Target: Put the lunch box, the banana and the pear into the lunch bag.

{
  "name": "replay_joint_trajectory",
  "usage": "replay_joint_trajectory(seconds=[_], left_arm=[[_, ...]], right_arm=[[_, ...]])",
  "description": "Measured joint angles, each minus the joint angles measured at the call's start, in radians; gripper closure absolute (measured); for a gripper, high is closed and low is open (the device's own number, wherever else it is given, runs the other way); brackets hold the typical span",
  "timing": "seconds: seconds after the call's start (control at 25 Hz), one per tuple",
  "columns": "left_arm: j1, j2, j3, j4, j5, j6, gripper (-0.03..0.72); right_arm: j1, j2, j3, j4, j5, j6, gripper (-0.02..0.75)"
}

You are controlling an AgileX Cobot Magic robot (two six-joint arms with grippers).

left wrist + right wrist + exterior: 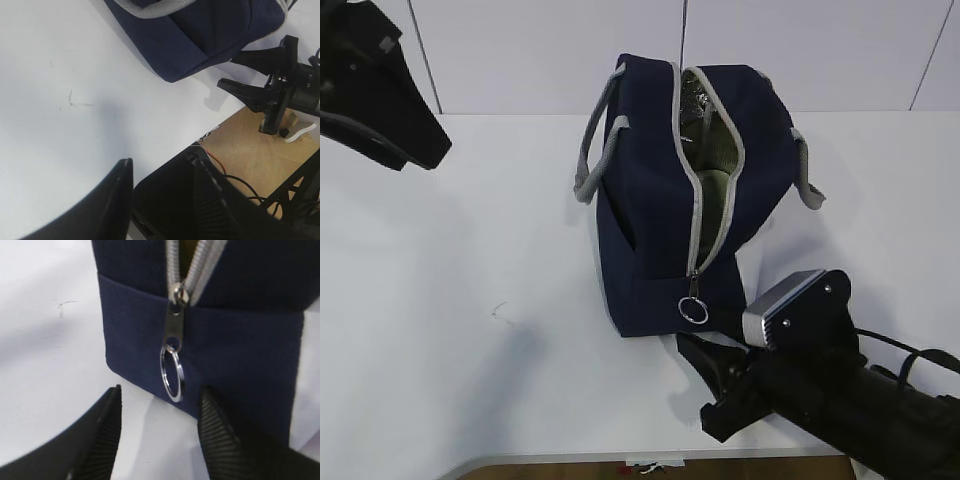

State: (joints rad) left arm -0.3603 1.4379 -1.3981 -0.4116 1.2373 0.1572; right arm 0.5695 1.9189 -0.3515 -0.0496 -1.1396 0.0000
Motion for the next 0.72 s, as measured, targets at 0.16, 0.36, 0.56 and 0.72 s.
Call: replay_joint_trajectory(seconds=[0.16, 0.36, 0.56, 0.72], left_arm=[[0.0, 0.0, 0.0, 0.0, 0.0, 0.0, 0.381], [0.0, 0.0, 0.0, 0.002, 0.0, 0.0, 0.381], [0.0, 0.0, 0.0, 0.002, 0.0, 0.0, 0.381], [0.0, 0.0, 0.0, 0.002, 0.0, 0.0, 0.381]], right_arm=[[0.0, 0.004, -0.012, 0.0, 0.0, 0.0, 0.336], [0.0, 0.005, -0.033, 0.0, -0.001, 0.0, 0.336], [0.0, 0.007, -0.045, 0.0, -0.002, 0.013, 0.362], [0.0, 0.007, -0.045, 0.0, -0.002, 0.023, 0.438]])
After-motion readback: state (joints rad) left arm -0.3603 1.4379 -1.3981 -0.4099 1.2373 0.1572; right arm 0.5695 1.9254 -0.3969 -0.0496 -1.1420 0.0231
